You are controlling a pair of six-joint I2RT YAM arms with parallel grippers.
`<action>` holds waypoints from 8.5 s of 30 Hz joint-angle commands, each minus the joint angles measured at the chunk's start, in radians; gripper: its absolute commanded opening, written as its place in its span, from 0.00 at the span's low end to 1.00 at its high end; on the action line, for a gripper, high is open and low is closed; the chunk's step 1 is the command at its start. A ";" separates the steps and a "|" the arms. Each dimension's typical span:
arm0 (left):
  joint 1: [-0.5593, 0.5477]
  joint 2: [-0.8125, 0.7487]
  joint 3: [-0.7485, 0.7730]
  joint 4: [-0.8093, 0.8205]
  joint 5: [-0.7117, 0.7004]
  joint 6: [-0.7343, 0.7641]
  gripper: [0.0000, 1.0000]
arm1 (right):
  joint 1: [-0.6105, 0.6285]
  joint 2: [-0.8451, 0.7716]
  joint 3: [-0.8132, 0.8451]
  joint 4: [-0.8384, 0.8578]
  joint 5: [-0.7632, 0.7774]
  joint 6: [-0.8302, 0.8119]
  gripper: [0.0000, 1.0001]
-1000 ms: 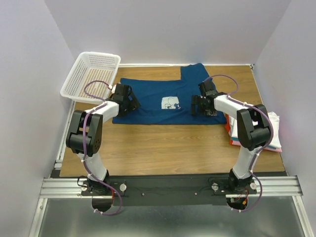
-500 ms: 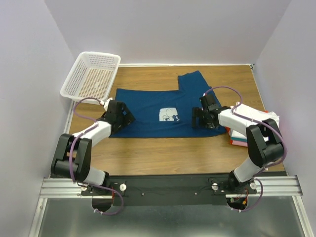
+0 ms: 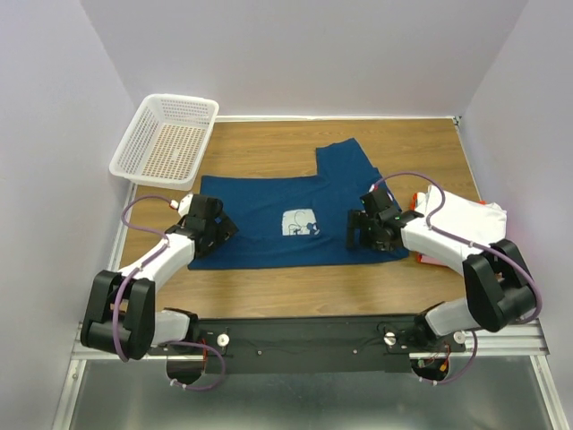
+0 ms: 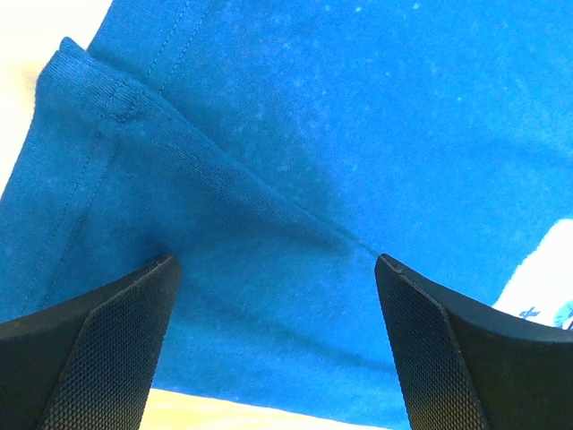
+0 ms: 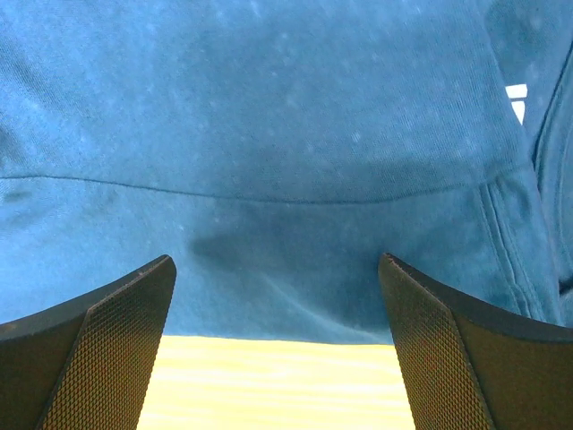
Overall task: Fold and stack the t-shirts
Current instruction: Fold the tshirt
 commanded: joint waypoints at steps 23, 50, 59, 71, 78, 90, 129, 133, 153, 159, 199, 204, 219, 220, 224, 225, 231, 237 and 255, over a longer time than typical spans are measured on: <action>0.020 -0.038 0.308 -0.227 -0.175 0.055 0.98 | 0.017 -0.232 0.116 -0.024 0.062 0.016 1.00; 0.091 0.714 0.894 -0.362 -0.304 -0.133 0.72 | 0.005 -0.160 0.141 -0.009 0.104 -0.073 1.00; 0.091 0.752 0.899 -0.361 -0.363 -0.235 0.65 | 0.003 -0.169 0.125 0.002 0.076 -0.086 1.00; 0.106 0.814 1.018 -0.428 -0.396 -0.255 0.65 | 0.003 -0.189 0.115 0.006 0.086 -0.094 1.00; 0.109 0.883 1.057 -0.476 -0.409 -0.284 0.65 | 0.002 -0.183 0.112 0.010 0.089 -0.093 1.00; 0.115 0.966 1.087 -0.465 -0.389 -0.292 0.57 | 0.000 -0.191 0.104 0.013 0.079 -0.100 1.00; 0.115 0.818 0.856 -0.282 -0.188 -0.068 0.00 | -0.179 0.852 1.234 0.062 0.148 -0.341 1.00; 0.115 0.828 0.873 -0.295 -0.192 -0.061 0.00 | -0.193 1.030 1.444 0.059 0.113 -0.376 0.97; 0.115 0.820 0.891 -0.309 -0.206 -0.058 0.00 | -0.195 1.231 1.540 0.063 0.141 -0.378 0.73; 0.115 0.803 0.885 -0.315 -0.215 -0.061 0.00 | -0.195 1.121 1.402 0.063 0.164 -0.347 0.49; 0.095 0.513 0.731 -0.318 -0.306 -0.057 0.00 | -0.149 0.279 0.582 0.161 0.013 -0.413 0.01; 0.095 0.532 0.768 -0.338 -0.310 -0.057 0.00 | -0.150 0.305 0.641 0.163 0.046 -0.435 0.01; 0.089 0.429 0.603 -0.275 -0.284 -0.071 0.00 | -0.146 0.136 0.495 0.163 -0.007 -0.436 0.01; 0.086 0.417 0.581 -0.275 -0.287 -0.078 0.00 | -0.146 0.106 0.474 0.163 -0.008 -0.433 0.01; 0.083 0.371 0.532 -0.272 -0.294 -0.086 0.00 | -0.143 0.020 0.402 0.163 -0.010 -0.415 0.01; 0.081 0.348 0.512 -0.272 -0.297 -0.087 0.00 | -0.141 0.000 0.388 0.163 -0.014 -0.409 0.01; 0.069 0.272 0.426 -0.263 -0.303 -0.111 0.00 | -0.140 -0.115 0.270 0.157 -0.025 -0.372 0.01; 0.052 0.228 0.351 -0.249 -0.292 -0.120 0.00 | -0.140 -0.207 0.190 0.126 -0.010 -0.338 0.01; 0.011 0.122 0.239 -0.261 -0.306 -0.169 0.00 | -0.138 -0.384 0.035 0.040 0.012 -0.246 0.01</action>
